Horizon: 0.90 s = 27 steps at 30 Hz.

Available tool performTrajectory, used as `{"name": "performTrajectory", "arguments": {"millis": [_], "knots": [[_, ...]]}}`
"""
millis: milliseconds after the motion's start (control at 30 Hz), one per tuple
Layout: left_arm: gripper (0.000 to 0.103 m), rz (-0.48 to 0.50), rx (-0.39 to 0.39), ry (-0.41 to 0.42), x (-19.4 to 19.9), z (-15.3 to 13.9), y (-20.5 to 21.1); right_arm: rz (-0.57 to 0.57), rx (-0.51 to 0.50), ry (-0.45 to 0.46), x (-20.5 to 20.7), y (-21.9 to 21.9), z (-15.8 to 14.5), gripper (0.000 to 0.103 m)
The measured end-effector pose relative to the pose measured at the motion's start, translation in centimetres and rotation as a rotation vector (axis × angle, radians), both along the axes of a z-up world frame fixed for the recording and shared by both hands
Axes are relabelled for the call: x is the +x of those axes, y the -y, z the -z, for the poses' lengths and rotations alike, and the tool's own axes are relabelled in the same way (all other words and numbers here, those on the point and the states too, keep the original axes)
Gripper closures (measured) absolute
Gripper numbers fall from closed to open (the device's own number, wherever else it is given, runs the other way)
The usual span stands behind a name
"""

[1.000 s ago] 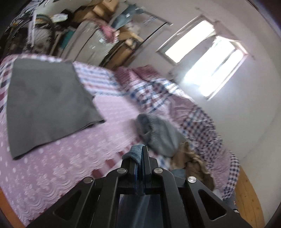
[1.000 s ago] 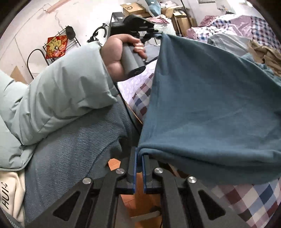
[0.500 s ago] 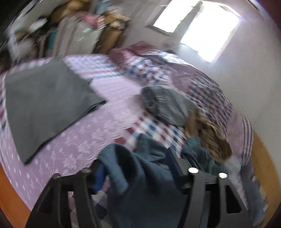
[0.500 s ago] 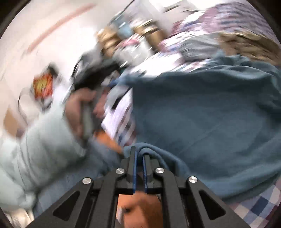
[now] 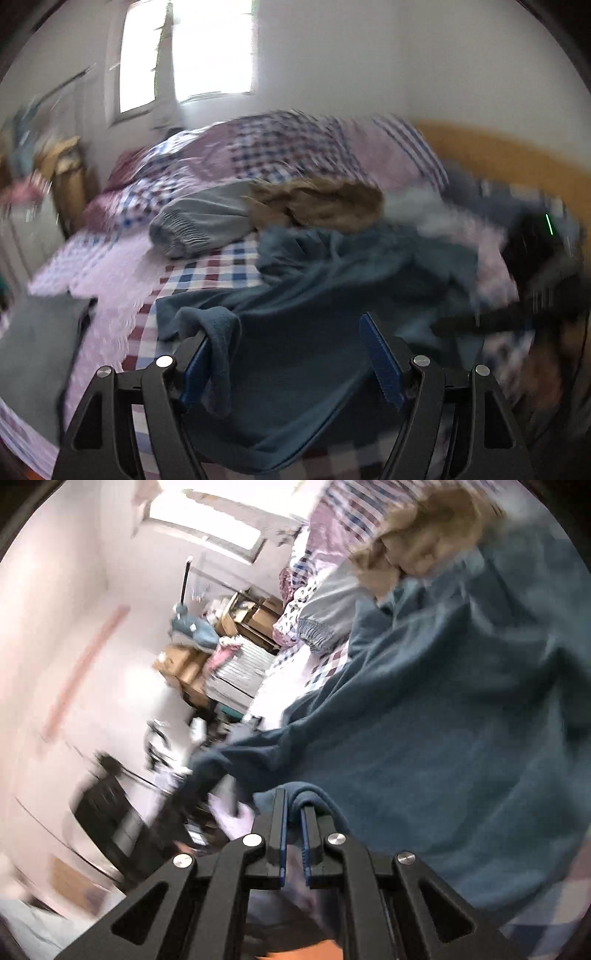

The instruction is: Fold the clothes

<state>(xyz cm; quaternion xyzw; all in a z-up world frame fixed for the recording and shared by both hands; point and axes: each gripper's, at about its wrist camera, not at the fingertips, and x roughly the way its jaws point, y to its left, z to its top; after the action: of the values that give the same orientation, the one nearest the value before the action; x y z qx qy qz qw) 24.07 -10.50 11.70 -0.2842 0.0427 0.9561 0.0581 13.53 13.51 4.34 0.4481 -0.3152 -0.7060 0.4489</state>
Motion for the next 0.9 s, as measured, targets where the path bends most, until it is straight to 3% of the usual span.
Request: {"name": "performTrajectory", "arguments": {"millis": [67,133,167,300,400,467,533,633,700,767,800,867,900], "knots": [[0.025,-0.018,-0.082,0.041,-0.4,0.9,-0.8,0.005,-0.059,0.083,-0.4,-0.2,1.0,0.097],[0.025,-0.15,-0.069,0.086,-1.6,1.3,1.7,0.011,-0.029,0.079,-0.5,0.0,1.1,0.097],[0.025,-0.203,-0.038,0.086,-1.8,1.2,3.2,0.007,-0.022,0.071,-0.5,0.2,1.0,0.097],[0.023,-0.537,0.232,0.04,-0.2,-0.2,12.3,-0.012,-0.003,0.041,-0.4,1.2,0.5,0.097],[0.02,-0.761,0.359,0.031,2.2,0.1,17.3,-0.012,0.014,0.035,-0.4,1.9,0.5,0.097],[0.02,-0.701,0.448,-0.028,3.7,-0.1,18.0,0.0,0.032,0.047,-0.6,2.0,0.9,0.096],[0.02,-0.567,0.358,-0.105,4.2,-1.5,15.6,0.031,0.061,0.066,-1.1,1.9,1.4,0.096],[0.02,-0.271,0.088,-0.165,3.7,-2.4,8.3,0.085,0.102,0.109,-2.1,1.3,2.4,0.095],[0.02,-0.105,-0.066,-0.125,3.5,-1.2,3.4,0.106,0.117,0.127,-2.8,0.8,2.9,0.093],[0.02,0.059,-0.203,-0.062,3.2,0.7,-1.3,0.12,0.135,0.138,-3.2,0.5,3.2,0.084],[0.02,0.119,-0.218,-0.029,3.3,1.6,-2.9,0.126,0.143,0.142,-3.3,0.4,3.2,0.08],[0.02,0.239,-0.247,0.037,3.4,3.4,-6.1,0.152,0.153,0.107,-3.3,-0.3,2.6,0.054],[0.021,0.265,-0.24,0.063,3.2,4.0,-6.9,0.161,0.157,0.086,-3.3,-0.5,2.1,0.053]]}}
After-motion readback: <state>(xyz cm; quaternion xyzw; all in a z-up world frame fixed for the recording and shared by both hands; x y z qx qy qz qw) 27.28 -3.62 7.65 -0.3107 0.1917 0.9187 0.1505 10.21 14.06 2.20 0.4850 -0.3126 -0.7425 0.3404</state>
